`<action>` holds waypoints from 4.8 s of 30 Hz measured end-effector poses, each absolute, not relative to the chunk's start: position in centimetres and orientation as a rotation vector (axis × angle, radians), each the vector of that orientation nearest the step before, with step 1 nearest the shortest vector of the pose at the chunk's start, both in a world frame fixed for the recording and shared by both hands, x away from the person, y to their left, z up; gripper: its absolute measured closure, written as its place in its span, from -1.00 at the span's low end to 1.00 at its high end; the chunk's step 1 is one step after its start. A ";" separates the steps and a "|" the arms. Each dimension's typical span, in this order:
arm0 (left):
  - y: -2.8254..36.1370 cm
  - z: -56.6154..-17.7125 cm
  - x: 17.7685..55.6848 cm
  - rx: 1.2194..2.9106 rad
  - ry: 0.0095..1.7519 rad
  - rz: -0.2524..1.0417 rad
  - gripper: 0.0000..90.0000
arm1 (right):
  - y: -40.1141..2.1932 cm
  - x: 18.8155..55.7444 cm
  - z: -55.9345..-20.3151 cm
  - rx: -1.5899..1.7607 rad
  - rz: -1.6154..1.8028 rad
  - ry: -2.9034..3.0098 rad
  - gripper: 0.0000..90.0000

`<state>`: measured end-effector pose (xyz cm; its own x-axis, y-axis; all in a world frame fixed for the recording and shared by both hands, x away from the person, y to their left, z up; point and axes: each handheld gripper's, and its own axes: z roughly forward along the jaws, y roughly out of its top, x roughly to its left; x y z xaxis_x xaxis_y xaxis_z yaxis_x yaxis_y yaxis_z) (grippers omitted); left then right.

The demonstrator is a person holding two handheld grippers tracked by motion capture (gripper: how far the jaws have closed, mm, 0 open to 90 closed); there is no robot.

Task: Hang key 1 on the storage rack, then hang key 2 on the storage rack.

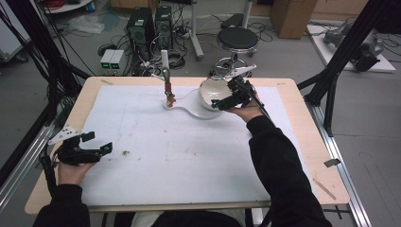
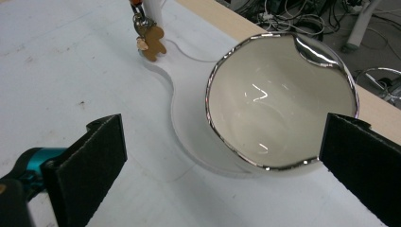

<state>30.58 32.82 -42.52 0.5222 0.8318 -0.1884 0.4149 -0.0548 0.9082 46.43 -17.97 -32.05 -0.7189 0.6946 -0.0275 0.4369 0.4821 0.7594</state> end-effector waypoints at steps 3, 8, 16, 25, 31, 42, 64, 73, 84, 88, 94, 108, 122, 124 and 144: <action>32.8 -42.5 30.6 1.673 1.069 0.477 -0.96 | -18.7 45.9 -32.4 0.948 1.093 2.410 -0.99; 32.8 -42.5 30.5 1.674 1.068 0.477 -0.96 | -19.6 44.9 -33.2 0.942 1.051 2.407 -0.99; 32.8 -42.5 30.5 1.679 1.063 0.474 -0.96 | -21.8 43.6 -34.5 0.984 1.066 2.373 -0.99; 32.7 -42.5 30.7 1.677 1.068 0.473 -0.96 | -23.7 42.8 -35.6 1.022 1.062 2.368 -0.99; 32.6 -42.5 30.7 1.682 1.064 0.470 -0.96 | -24.6 42.3 -36.3 1.036 1.033 2.371 -0.99; 32.6 -42.5 30.7 1.681 1.066 0.471 -0.96 | -26.4 41.9 -37.5 1.073 1.005 2.381 -0.99; 32.5 -42.6 30.7 1.685 1.068 0.469 -0.96 | -29.3 41.7 -41.8 1.209 0.802 2.528 -0.88; 32.6 -42.6 30.7 1.687 1.066 0.469 -0.96 | -29.1 41.5 -42.0 1.203 0.732 2.543 -0.35; 32.6 -42.5 30.7 1.688 1.065 0.470 -0.96 | -29.0 41.5 -42.1 1.199 0.661 2.520 0.58; 32.6 -42.5 30.7 1.688 1.067 0.470 -0.96 | -29.2 41.2 -41.7 1.194 0.714 2.539 0.64; 32.5 -42.5 30.7 1.690 1.065 0.469 -0.96 | -29.3 40.4 -40.5 1.185 0.798 2.493 0.64; 32.4 -42.5 30.5 1.690 1.061 0.461 -0.96 | -29.0 39.0 -37.0 1.123 1.091 2.403 0.64; 32.1 -42.4 30.7 1.678 1.048 0.443 -0.96 | -25.8 37.7 -32.3 0.956 1.303 2.350 0.64; 31.9 -42.3 30.8 1.693 1.041 0.442 -0.96 | -25.3 37.6 -32.0 0.935 1.319 2.355 0.64; 31.0 -41.2 30.8 1.696 0.993 0.435 -0.96 | -20.4 37.5 -28.4 0.793 1.444 2.341 0.64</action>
